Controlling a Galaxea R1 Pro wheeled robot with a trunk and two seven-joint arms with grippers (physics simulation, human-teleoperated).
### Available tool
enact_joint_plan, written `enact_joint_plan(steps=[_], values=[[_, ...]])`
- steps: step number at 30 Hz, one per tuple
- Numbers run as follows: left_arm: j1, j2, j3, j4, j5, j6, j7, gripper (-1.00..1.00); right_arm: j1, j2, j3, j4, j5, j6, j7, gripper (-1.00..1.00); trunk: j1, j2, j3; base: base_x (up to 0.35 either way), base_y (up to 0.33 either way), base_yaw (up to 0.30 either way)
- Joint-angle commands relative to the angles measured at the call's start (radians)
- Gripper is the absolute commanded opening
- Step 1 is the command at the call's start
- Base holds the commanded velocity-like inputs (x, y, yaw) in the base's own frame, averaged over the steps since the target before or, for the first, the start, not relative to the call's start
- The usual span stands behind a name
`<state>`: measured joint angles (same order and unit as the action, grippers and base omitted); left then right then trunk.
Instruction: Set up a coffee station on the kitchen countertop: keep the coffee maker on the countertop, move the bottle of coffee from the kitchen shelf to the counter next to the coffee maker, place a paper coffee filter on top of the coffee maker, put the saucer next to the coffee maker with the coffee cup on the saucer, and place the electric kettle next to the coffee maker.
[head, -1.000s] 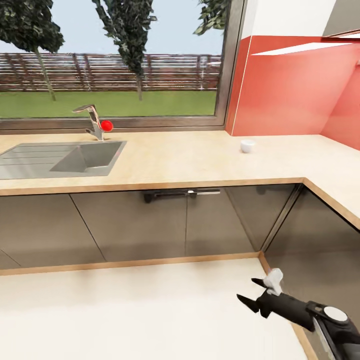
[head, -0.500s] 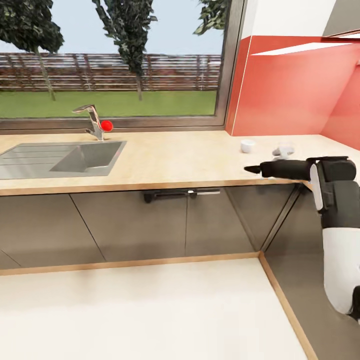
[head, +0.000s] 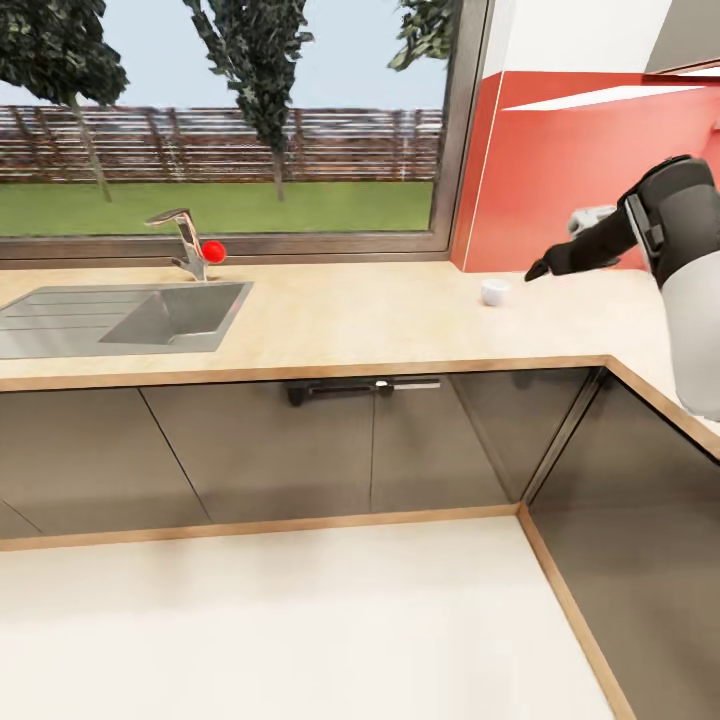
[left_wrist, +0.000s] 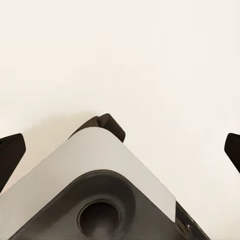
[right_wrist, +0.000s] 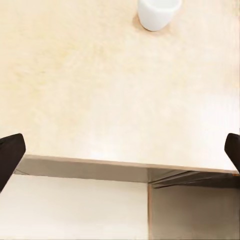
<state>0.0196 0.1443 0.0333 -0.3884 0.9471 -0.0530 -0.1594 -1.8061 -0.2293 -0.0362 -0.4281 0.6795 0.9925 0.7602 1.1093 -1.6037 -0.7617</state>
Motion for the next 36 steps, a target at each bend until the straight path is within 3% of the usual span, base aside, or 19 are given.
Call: enact_joint_plan(steps=[1,3,8,11,19,36], values=[[0.000,0.000,0.002,-0.001,0.007,0.001,-0.005,1.00,-0.023,0.009,-0.003,0.028,0.046,0.002,0.000,1.00,0.000,0.000,-0.001,0.000,0.000,0.000],[0.000,0.000,0.002,0.000,0.007,0.002,-0.005,1.00,-0.065,0.026,-0.003,0.082,0.133,0.004,-0.018,1.00,0.000,0.000,-0.001,0.000,0.000,0.000],[0.000,0.000,0.002,-0.001,0.007,0.003,-0.006,1.00,-0.094,0.033,-0.002,0.123,0.203,0.005,0.004,1.00,0.000,0.000,-0.001,0.000,0.000,0.000],[0.000,-0.001,-0.003,0.000,0.007,0.007,-0.004,1.00,-0.106,0.030,0.002,0.140,0.251,0.005,0.070,1.00,0.000,0.000,-0.001,0.000,0.000,0.000],[0.000,-0.002,-0.003,0.030,0.007,0.005,-0.003,1.00,-0.105,0.030,0.001,0.144,0.258,0.005,0.109,1.00,0.000,0.000,-0.001,0.110,-0.115,0.000],[0.000,-0.002,-0.001,0.033,0.007,0.005,-0.003,1.00,-0.104,0.030,0.001,0.144,0.257,0.005,0.113,1.00,0.000,0.000,-0.001,0.265,-0.182,0.000]])
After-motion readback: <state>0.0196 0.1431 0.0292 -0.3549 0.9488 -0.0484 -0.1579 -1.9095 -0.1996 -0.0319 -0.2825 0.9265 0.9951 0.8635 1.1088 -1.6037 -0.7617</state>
